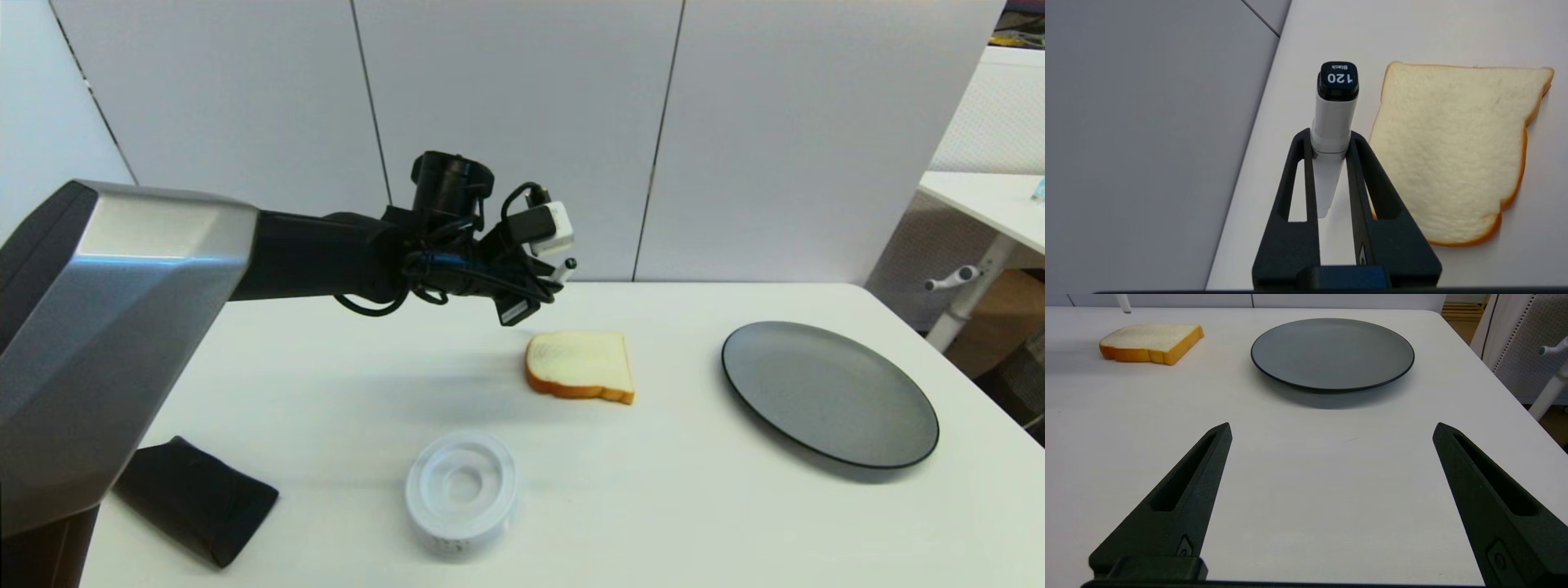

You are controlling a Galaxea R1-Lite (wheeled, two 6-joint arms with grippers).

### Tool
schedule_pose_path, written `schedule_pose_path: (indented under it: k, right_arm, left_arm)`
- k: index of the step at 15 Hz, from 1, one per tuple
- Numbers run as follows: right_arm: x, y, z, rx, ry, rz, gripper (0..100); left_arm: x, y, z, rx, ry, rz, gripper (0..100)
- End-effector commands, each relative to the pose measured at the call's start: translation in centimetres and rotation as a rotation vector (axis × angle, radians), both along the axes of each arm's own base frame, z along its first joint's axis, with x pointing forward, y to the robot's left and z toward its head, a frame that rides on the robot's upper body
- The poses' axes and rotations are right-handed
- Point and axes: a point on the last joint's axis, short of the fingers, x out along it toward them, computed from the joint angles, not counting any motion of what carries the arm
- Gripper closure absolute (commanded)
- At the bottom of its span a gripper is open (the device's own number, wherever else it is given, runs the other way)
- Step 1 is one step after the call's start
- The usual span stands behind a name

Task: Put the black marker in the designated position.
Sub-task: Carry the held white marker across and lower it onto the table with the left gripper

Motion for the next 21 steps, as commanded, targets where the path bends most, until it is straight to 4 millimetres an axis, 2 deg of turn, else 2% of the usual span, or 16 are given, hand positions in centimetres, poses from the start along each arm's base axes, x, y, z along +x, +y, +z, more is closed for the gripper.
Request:
schedule_pose_path:
  k: [1, 10, 17, 21]
  right_arm:
    - [0.0, 0.0, 0.0, 0.0, 0.001, 0.001, 0]
    - [0.0, 0.0, 0.0, 0.0, 0.001, 0.001, 0]
    - [0.0, 0.0, 0.0, 0.0, 0.001, 0.001, 0]
    - [0.0, 0.0, 0.0, 0.0, 0.001, 0.001, 0]
  left_arm:
    - [0.3, -0.8, -1.8, 0.023, 0.026, -0.018, 100]
    - [0.7, -1.5, -3.1, 0.028, 0.035, -0.039, 100]
    - [2.3, -2.5, -1.9, -0.003, -0.051, -0.044, 100]
    - [2.9, -2.9, -3.3, 0.01, -0.038, -0.052, 100]
